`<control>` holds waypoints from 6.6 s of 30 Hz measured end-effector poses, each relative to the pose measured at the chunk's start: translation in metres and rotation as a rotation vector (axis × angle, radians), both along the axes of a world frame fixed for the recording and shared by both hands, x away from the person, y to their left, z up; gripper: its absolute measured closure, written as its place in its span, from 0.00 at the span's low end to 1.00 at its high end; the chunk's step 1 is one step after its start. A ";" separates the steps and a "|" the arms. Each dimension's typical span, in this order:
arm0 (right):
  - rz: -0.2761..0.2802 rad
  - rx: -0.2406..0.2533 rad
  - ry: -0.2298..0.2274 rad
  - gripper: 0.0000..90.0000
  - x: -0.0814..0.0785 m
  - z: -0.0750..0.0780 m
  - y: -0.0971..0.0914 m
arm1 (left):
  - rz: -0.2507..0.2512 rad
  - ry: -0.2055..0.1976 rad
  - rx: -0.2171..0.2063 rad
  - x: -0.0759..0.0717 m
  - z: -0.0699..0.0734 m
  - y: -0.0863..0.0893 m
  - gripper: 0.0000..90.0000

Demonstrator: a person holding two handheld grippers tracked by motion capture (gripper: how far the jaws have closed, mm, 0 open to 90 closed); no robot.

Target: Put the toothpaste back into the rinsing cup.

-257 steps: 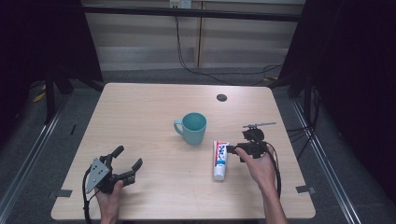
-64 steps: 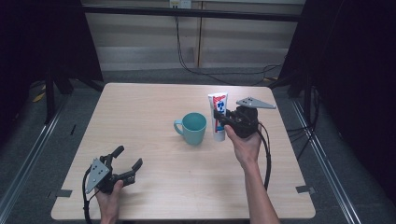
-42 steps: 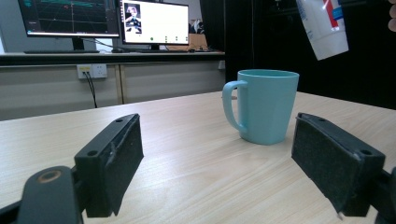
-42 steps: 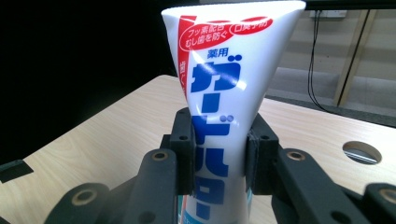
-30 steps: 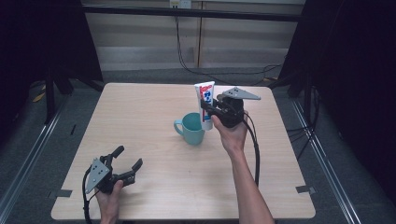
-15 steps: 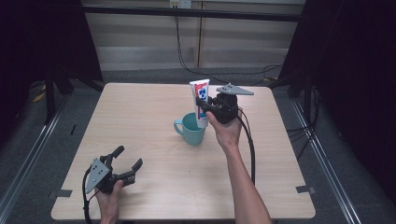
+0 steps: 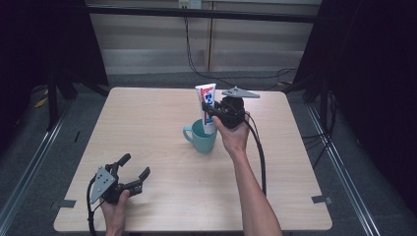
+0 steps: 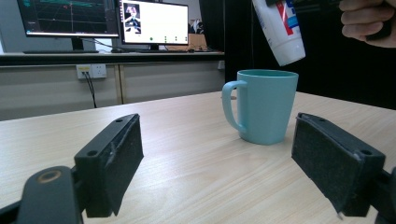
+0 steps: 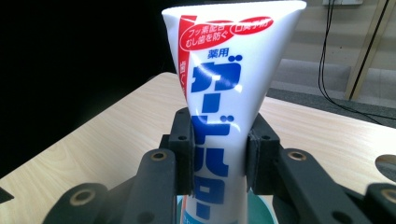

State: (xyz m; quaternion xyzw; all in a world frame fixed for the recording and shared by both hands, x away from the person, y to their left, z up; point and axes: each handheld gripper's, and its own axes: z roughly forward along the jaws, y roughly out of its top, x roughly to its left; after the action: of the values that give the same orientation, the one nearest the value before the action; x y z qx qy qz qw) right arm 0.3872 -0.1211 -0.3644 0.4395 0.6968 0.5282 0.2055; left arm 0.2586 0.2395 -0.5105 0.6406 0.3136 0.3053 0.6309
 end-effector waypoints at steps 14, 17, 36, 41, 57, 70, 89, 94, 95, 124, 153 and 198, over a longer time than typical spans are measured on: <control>0.002 -0.017 0.030 0.76 0.013 -0.015 0.006 | -0.002 -0.001 -0.004 0.000 0.000 0.000 0.18; 0.006 -0.029 0.035 0.76 0.015 -0.018 0.009 | -0.001 -0.002 -0.002 0.000 0.000 0.000 0.18; 0.002 -0.047 0.072 0.75 0.019 -0.033 0.009 | -0.002 -0.002 0.003 0.000 0.000 0.000 0.18; 0.001 -0.049 0.080 0.75 0.018 -0.038 0.009 | -0.003 -0.001 0.002 0.000 0.000 0.000 0.18; 0.003 -0.085 0.106 0.74 0.014 -0.052 0.009 | -0.003 0.000 0.004 0.000 0.000 0.000 0.18; 0.012 -0.103 0.126 0.73 0.010 -0.061 0.009 | -0.003 0.000 -0.002 0.000 0.000 0.000 0.18; 0.004 -0.135 0.150 0.72 0.007 -0.070 0.007 | -0.004 0.000 -0.002 0.000 0.000 0.000 0.18; 0.003 -0.128 0.148 0.71 0.007 -0.071 0.007 | -0.003 0.001 0.002 0.000 0.000 0.000 0.18; 0.004 -0.125 0.148 0.70 0.007 -0.071 0.006 | -0.003 0.001 -0.002 0.000 0.000 0.000 0.18; -0.002 -0.033 0.077 0.22 -0.003 -0.055 -0.004 | -0.003 0.000 0.000 0.000 0.000 0.000 0.18; -0.044 -0.004 0.022 0.17 -0.040 -0.049 -0.032 | 0.000 0.001 -0.003 0.000 0.000 0.000 0.18; -0.263 -0.046 -0.015 0.18 -0.119 -0.098 -0.104 | 0.003 0.001 -0.004 0.000 0.000 0.000 0.18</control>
State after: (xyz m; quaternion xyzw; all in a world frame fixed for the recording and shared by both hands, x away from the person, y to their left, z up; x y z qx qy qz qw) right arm 0.2678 -0.2255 -0.4619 0.5184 0.6434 0.4839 0.2884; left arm 0.2586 0.2392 -0.5106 0.6393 0.3154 0.3052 0.6315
